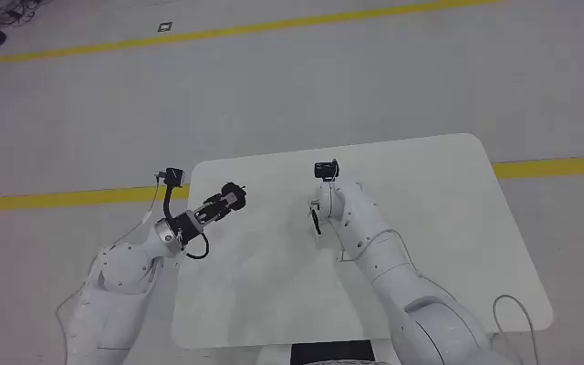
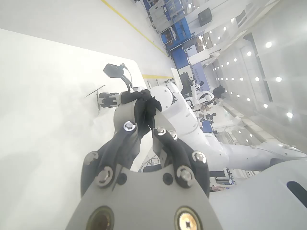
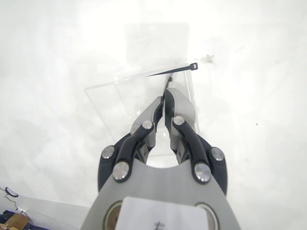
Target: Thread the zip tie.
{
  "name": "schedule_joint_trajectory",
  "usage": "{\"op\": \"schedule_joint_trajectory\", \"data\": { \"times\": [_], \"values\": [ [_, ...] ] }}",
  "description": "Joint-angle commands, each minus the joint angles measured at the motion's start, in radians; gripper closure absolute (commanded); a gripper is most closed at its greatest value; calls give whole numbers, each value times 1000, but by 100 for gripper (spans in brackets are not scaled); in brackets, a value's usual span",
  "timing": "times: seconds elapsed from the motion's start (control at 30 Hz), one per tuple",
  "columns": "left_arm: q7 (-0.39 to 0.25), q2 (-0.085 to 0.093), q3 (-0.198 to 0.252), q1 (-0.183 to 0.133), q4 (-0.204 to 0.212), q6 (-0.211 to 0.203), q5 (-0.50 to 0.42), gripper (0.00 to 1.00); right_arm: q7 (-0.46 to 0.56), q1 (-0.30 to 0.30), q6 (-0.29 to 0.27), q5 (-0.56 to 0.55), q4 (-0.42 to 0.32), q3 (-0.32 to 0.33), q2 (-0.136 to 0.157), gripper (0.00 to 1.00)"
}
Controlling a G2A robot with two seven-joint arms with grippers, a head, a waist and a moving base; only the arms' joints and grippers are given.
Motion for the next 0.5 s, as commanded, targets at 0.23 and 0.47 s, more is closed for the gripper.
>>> {"op": "schedule_joint_trajectory", "data": {
  "times": [0.23,0.47],
  "values": [
    [0,0,0,0,0,0,0,100,-20,-12,0,0,-24,15,1,100],
    [0,0,0,0,0,0,0,100,-36,-56,0,0,-102,22,2,100]
  ]
}}
